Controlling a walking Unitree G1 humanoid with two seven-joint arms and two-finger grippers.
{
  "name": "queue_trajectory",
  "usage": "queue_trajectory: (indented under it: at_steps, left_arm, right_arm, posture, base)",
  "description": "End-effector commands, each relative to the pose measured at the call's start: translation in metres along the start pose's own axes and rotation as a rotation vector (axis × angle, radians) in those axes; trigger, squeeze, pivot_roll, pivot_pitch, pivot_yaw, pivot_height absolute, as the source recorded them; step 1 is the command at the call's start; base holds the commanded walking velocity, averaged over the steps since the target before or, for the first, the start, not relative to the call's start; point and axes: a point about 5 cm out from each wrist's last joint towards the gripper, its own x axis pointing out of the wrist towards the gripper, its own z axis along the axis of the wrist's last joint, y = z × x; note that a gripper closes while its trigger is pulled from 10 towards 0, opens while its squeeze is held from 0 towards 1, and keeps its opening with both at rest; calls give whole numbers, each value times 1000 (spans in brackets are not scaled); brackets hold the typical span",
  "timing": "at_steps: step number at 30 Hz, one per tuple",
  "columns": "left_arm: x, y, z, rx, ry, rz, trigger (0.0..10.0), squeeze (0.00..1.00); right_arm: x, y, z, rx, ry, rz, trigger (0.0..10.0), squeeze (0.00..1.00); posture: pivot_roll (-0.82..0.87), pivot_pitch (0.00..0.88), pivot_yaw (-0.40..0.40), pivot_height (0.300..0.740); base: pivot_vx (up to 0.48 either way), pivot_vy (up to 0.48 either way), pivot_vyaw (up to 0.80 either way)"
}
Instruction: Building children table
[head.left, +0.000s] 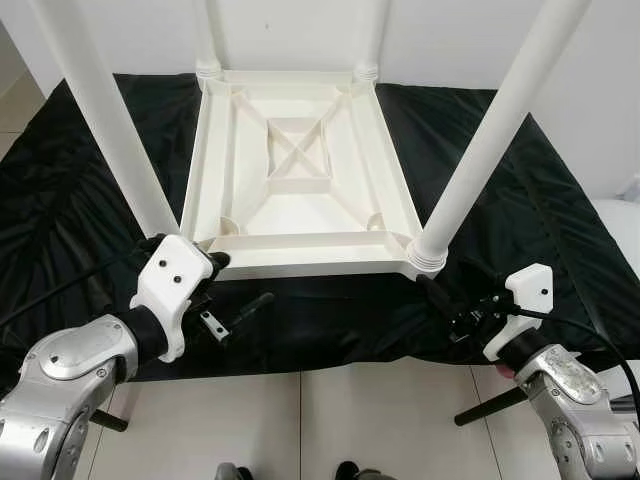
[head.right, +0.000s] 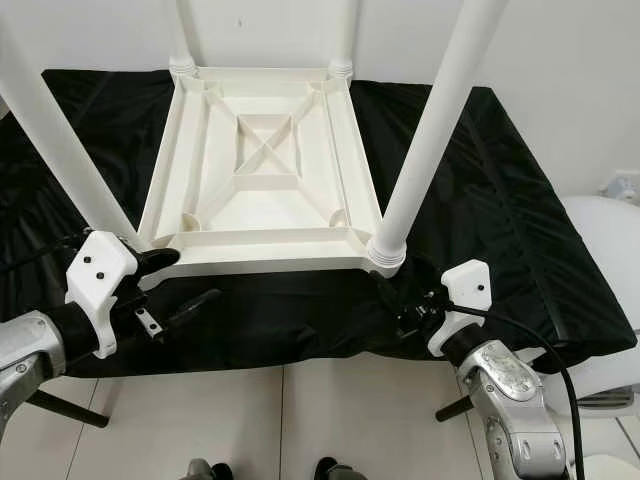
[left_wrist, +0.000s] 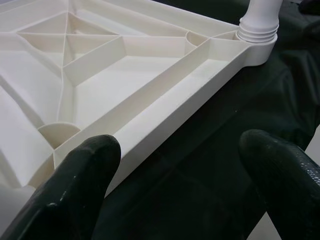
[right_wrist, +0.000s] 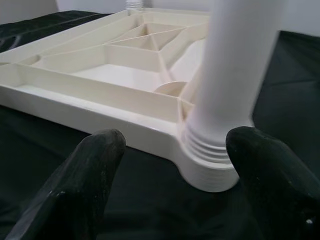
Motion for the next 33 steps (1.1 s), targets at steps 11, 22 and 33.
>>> queue_trajectory:
  at_steps: [11,22,33]
  left_arm:
    - [47,-1,3,118,-43,-107,10000,0]
    - [83,2,-4,189,-41,-199,10000,0]
    - [123,5,-22,266,25,-295,10000,0]
  right_arm:
    - [-8,24,-9,55,71,160,10000,0]
    - [-10,24,-8,60,70,150,10000,0]
    - [-11,22,-2,57,50,140,10000,0]
  posture:
    - [-49,171,21,740]
    - [-77,139,40,740]
    - [-98,143,52,740]
  base:
    - [0,0,0]
    - [0,0,0]
    - [0,0,0]
